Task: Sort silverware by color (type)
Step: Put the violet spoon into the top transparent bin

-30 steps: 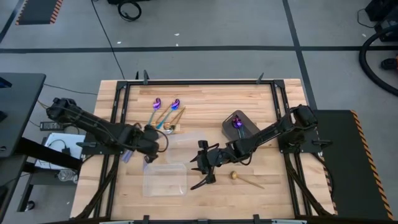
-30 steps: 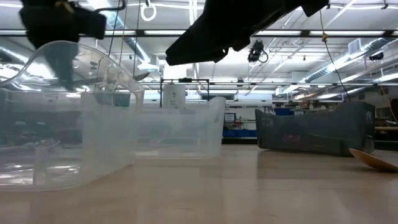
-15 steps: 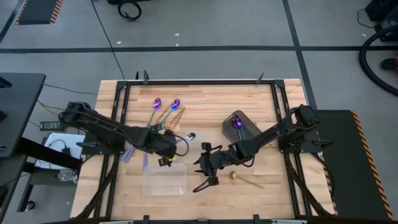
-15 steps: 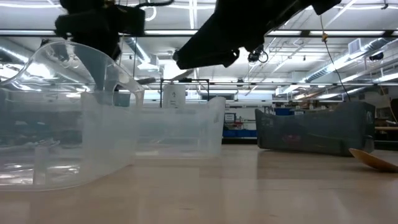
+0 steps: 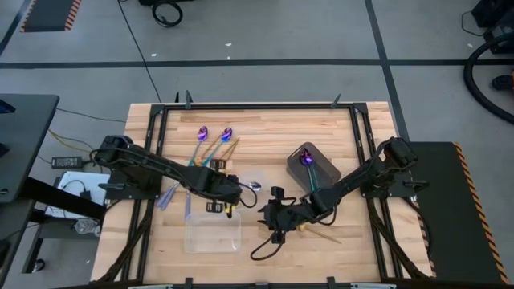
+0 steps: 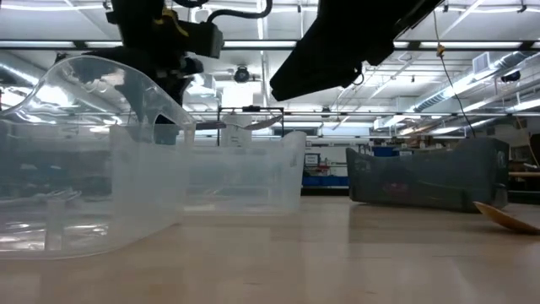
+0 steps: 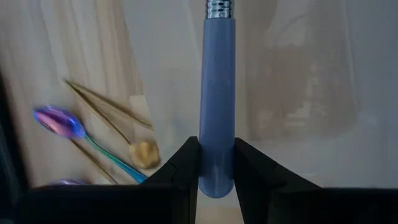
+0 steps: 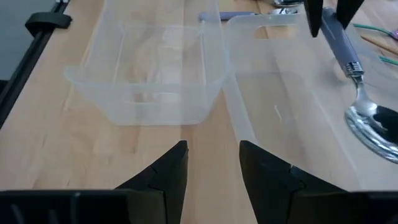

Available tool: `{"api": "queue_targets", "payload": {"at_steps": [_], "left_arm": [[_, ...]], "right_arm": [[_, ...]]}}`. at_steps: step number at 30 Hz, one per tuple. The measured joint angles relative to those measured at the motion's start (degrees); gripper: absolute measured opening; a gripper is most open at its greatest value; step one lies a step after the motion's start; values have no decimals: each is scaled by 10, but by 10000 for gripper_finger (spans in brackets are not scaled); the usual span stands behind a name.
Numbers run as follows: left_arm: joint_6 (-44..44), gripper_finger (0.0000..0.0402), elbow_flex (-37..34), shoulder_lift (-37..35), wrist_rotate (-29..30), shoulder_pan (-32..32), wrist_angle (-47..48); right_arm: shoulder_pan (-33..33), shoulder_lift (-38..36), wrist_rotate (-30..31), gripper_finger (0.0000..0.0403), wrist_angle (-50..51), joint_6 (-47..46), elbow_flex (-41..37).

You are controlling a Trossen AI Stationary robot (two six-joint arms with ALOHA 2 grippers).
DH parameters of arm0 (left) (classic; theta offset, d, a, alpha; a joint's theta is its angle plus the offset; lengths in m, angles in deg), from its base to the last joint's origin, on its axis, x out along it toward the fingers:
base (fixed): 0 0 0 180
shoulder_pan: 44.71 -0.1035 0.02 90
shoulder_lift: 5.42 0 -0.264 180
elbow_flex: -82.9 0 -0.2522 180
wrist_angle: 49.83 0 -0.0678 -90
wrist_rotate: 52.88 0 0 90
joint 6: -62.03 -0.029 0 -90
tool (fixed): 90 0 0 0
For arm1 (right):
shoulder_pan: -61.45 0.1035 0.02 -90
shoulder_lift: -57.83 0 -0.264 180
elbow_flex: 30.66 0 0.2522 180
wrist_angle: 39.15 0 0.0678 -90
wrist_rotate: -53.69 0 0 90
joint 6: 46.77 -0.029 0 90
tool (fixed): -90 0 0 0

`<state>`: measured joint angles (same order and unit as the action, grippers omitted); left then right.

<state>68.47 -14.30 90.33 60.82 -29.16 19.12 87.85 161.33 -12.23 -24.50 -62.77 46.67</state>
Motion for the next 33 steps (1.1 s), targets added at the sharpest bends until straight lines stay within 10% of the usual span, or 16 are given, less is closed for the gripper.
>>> {"api": "queue_targets", "payload": {"at_steps": [20,33], "left_arm": [[-99,94,0,47,-8,-17,-22],[-46,194,0,3,25,-1,-23]], "right_arm": [[42,0,95,155,5,-34,0],[41,0,99,155,5,-34,0]]}}
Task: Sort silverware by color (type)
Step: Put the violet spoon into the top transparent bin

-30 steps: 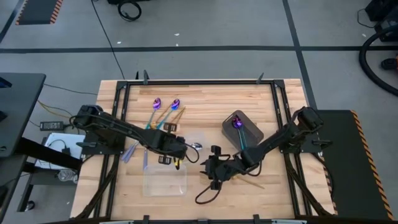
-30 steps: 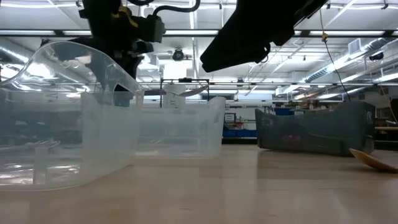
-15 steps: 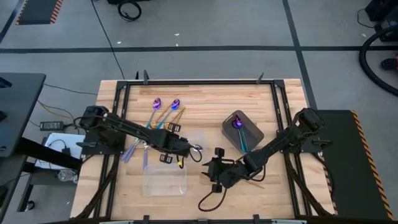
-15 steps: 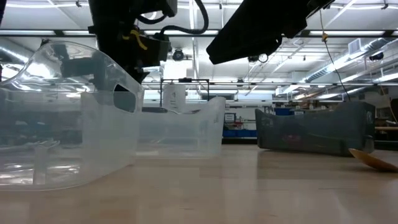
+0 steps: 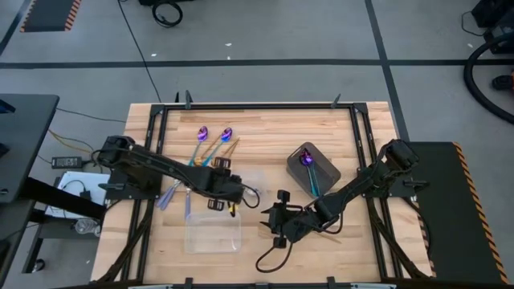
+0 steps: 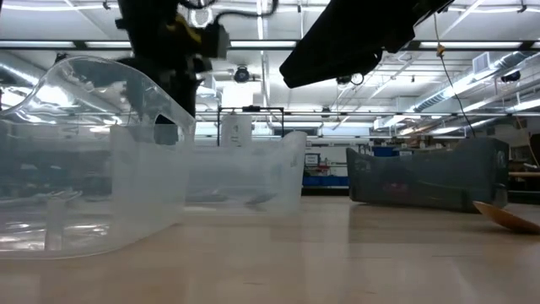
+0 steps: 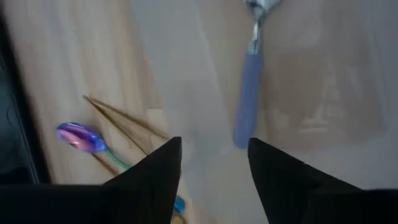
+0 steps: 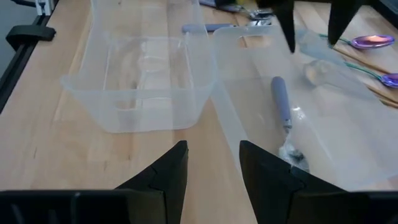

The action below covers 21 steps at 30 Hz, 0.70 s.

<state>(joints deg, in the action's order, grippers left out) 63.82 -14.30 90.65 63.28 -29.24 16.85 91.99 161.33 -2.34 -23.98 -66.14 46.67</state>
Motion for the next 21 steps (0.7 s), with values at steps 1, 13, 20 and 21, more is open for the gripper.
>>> {"api": "queue_targets", "payload": {"at_steps": [1,13,20,21], "left_arm": [[4,193,0,-11,1,6,-1],[152,167,-15,-147,17,80,68],[272,166,-99,-183,9,109,68],[292,166,-109,-186,7,114,70]], "right_arm": [[0,0,3,155,0,0,0],[-11,0,-12,155,-52,115,0],[-42,0,-51,155,-91,200,0],[-49,0,-55,155,-95,208,0]]}}
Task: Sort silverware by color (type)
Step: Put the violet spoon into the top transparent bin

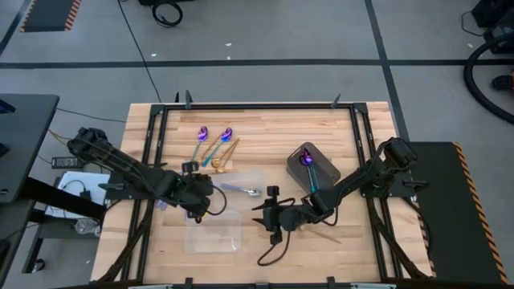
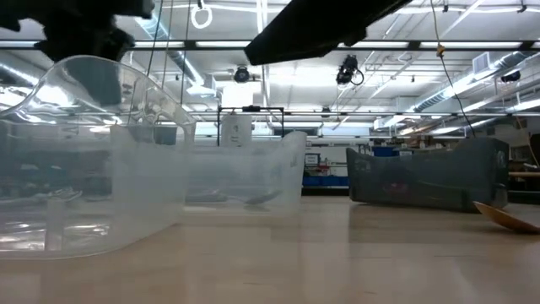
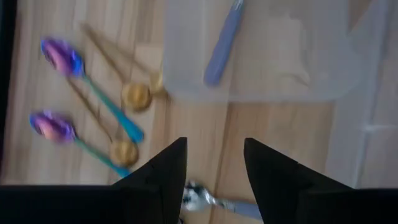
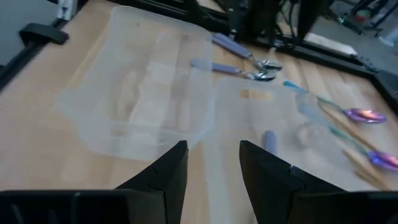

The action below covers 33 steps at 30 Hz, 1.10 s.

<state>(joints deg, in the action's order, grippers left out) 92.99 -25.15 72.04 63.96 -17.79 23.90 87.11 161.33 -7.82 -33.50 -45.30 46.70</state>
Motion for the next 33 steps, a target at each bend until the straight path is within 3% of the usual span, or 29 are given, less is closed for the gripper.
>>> {"api": "queue_targets", "payload": {"at_steps": [5,11,16,26,33], "left_arm": [[103,166,-26,-16,-9,18,26],[225,166,-50,-15,-54,19,72],[304,166,-95,-15,-90,20,71],[395,166,-160,-15,-170,17,52],[437,166,-185,-15,-240,15,40]], "right_arm": [[-30,0,-8,155,-14,33,0],[-64,0,-95,155,-39,50,0],[-81,5,-122,155,-39,52,0],[-100,24,-178,155,-66,62,0],[-101,24,-185,155,-75,58,0]]}}
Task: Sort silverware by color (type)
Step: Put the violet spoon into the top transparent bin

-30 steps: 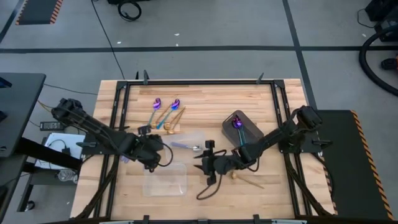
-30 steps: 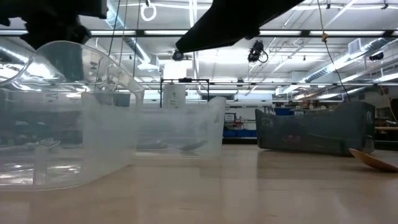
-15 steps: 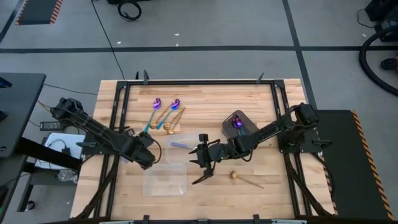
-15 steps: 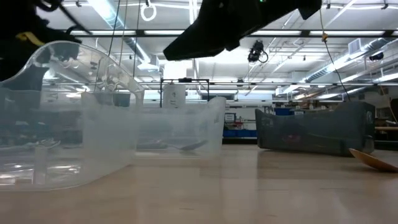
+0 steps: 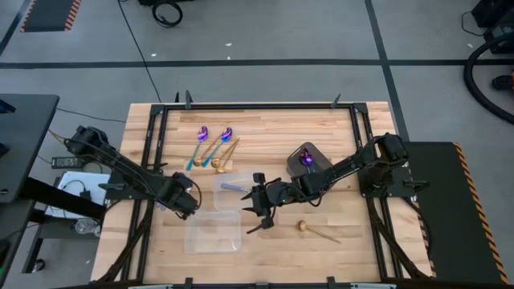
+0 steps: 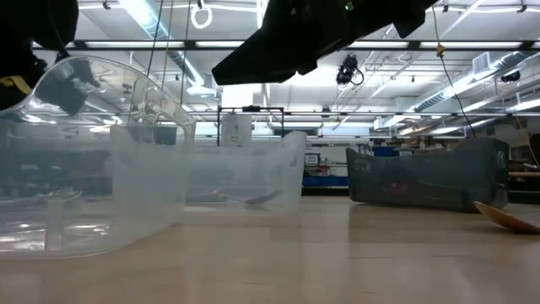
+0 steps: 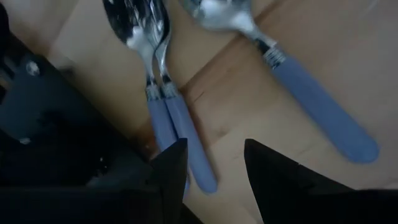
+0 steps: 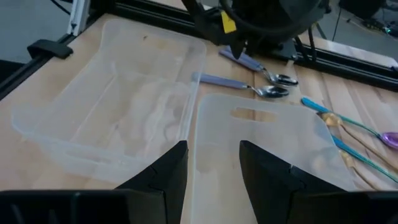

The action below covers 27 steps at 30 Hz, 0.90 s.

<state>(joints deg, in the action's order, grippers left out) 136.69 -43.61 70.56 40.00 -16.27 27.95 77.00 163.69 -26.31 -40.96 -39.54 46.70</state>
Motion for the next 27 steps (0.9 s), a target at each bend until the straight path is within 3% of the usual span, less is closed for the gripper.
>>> {"api": "queue_targets", "payload": {"at_steps": [9,15,27], "left_arm": [[-11,166,-32,0,-16,-34,-29],[-14,166,-37,0,30,-54,-106],[40,167,-37,0,47,-91,-130]], "right_arm": [[0,0,-13,155,-3,0,0],[0,0,-13,155,-3,-1,0],[6,0,-13,155,-2,-16,0]]}}
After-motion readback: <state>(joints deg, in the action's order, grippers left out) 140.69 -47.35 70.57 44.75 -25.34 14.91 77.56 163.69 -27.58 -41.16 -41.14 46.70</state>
